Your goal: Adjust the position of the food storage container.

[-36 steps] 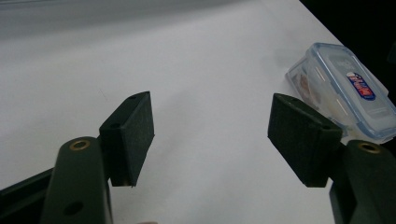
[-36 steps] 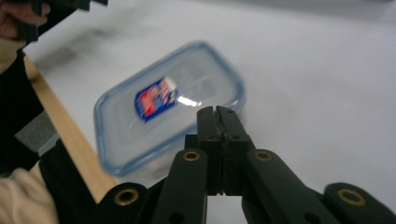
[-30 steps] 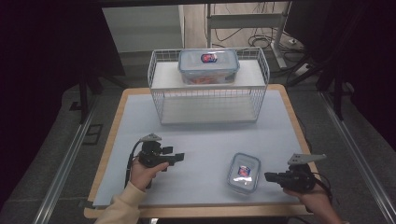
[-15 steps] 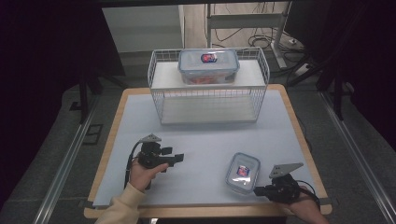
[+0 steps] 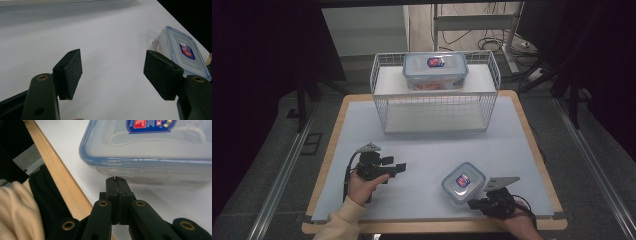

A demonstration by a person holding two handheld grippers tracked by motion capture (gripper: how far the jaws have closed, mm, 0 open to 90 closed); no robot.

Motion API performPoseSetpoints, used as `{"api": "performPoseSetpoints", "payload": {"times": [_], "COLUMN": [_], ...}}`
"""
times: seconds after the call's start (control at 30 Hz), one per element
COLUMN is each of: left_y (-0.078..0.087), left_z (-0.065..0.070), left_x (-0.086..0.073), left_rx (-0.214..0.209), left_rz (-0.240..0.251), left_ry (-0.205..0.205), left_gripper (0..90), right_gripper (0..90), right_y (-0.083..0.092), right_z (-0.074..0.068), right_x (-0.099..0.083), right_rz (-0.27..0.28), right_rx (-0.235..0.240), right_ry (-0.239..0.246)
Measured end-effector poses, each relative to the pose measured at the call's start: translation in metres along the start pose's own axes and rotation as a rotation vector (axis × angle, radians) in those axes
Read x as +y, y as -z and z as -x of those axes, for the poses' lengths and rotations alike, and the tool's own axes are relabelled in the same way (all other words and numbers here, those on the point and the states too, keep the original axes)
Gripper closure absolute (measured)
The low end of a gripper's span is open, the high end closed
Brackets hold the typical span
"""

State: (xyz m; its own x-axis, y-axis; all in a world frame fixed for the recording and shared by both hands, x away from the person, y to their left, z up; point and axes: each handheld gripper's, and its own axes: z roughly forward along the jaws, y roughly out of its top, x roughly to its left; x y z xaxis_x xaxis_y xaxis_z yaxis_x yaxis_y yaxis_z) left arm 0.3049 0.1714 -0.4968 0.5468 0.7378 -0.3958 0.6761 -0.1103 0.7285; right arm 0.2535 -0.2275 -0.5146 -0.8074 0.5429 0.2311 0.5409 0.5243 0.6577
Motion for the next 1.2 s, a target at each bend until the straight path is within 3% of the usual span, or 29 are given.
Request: {"api": "performPoseSetpoints", "payload": {"times": [0.13,0.57,0.83,1.0,1.2], "left_y": [0.001,0.003,0.002,0.002,0.002], "left_z": [-0.004,-0.006,-0.006,-0.006,-0.006], "left_x": [-0.003,-0.005,-0.005,-0.006,-0.006], "left_rx": [0.010,0.014,0.025,0.027,0.022], "left_rz": [0.003,0.003,0.002,-0.001,-0.003], "left_ry": [0.017,0.019,0.017,0.016,0.017], "left_gripper": [30.9,30.8,30.8,30.7,30.6], "right_gripper": [89.5,89.4,89.4,89.4,89.4], "right_y": [-0.012,-0.045,-0.059,-0.062,-0.044], "right_z": [-0.004,-0.018,-0.020,-0.019,-0.023], "right_x": [0.009,0.028,0.039,0.041,0.030], "right_rz": [0.038,0.026,0.051,0.050,0.073], "right_rx": [0.001,-0.015,-0.032,-0.037,-0.027], "right_ry": [-0.021,-0.006,-0.019,-0.022,-0.015]}}
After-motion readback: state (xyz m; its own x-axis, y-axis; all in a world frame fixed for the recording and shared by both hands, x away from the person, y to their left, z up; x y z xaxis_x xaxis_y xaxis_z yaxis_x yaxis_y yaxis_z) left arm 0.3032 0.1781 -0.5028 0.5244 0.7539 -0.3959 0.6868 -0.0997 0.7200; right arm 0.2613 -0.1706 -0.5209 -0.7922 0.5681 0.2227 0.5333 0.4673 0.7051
